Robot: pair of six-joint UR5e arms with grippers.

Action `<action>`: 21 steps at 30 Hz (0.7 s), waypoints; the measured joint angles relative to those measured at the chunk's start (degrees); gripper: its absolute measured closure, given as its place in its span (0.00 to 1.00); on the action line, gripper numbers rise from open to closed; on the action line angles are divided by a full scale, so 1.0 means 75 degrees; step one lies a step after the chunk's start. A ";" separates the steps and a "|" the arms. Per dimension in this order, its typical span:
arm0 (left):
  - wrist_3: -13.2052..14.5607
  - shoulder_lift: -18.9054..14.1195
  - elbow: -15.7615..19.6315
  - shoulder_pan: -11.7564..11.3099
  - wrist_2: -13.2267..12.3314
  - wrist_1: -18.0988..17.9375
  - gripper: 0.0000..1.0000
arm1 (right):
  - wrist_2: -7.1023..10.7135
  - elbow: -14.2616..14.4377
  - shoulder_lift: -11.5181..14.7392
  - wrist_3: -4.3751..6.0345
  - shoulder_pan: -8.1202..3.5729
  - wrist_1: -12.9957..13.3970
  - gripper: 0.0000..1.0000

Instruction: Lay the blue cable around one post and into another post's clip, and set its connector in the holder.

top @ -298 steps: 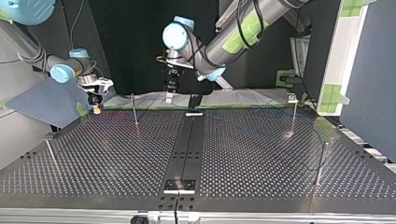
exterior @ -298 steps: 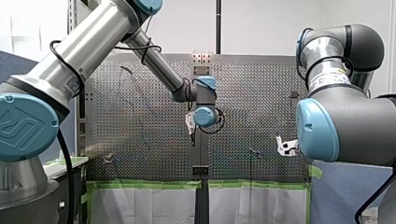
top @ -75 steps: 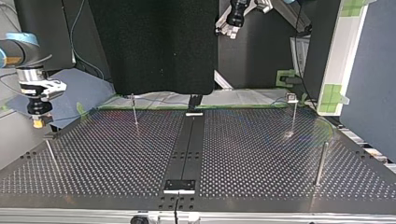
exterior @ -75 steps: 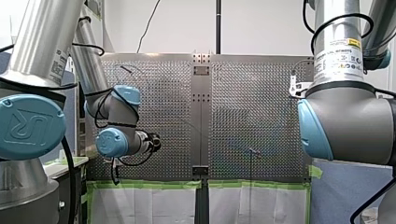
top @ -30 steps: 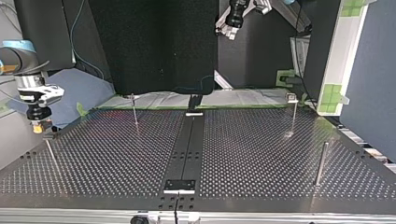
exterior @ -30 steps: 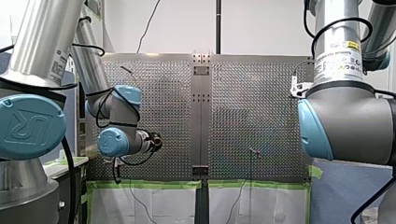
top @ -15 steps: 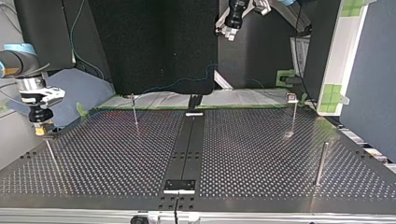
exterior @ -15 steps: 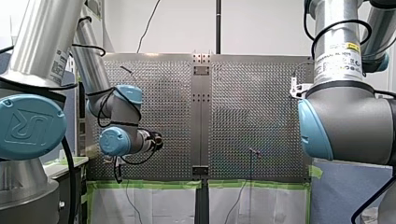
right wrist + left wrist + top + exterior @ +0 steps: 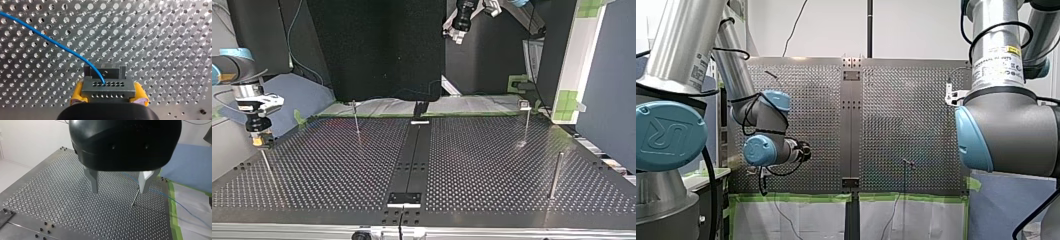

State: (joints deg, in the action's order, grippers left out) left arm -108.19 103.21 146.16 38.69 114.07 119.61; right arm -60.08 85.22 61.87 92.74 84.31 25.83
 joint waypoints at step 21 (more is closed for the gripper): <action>0.0000 -0.0001 -0.0024 0.0003 -0.0039 0.0014 0.21 | -0.0035 -0.0316 -0.0273 0.0001 0.0136 -0.0006 1.00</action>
State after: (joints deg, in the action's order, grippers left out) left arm -108.19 103.21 145.98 38.71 113.77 119.72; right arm -60.34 82.85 59.82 92.74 85.33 25.79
